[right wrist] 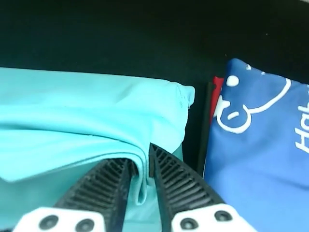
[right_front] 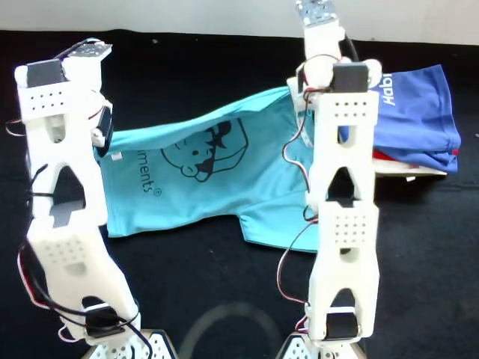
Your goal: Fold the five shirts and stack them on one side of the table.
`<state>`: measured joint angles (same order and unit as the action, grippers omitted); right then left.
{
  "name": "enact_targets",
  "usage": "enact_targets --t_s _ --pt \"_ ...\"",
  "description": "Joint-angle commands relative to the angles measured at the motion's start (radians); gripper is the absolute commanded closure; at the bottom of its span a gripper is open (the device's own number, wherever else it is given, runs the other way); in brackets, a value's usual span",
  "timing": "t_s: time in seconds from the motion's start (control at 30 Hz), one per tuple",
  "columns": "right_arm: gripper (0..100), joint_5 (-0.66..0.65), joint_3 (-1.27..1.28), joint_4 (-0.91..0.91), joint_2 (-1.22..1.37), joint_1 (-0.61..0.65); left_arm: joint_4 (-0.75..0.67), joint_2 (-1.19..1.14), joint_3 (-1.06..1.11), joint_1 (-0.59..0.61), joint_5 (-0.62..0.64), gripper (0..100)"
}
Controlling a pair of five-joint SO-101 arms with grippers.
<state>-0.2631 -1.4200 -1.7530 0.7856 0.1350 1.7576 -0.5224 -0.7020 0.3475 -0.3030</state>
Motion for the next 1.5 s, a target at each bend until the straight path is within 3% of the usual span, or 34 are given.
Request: enact_targets --t_s 0.0,0.2,0.43,0.57,0.93,1.17,1.47 --pt "99.2 0.014 0.282 -0.015 -0.240 -0.016 0.008 0.117 0.065 0.005 -0.008 99" --pt "99.2 0.012 0.799 0.012 -0.521 0.005 0.005 0.191 0.213 0.007 -0.048 99" --pt "99.2 0.009 1.399 0.309 -0.809 0.007 -0.014 0.206 0.337 0.007 -0.052 99" --pt "99.2 0.005 1.612 0.398 -0.935 0.005 -0.084 0.216 0.440 0.007 -0.052 99" --pt "99.2 -0.130 1.797 0.401 -1.078 0.002 -0.120 0.216 0.582 0.007 -0.052 99" --pt "99.2 -0.215 1.797 0.406 -1.075 -0.067 -0.167 0.216 0.673 0.005 -0.052 99" --pt "99.2 -0.224 1.848 0.394 -1.082 -0.068 -0.140 0.265 0.687 0.007 -0.052 99"
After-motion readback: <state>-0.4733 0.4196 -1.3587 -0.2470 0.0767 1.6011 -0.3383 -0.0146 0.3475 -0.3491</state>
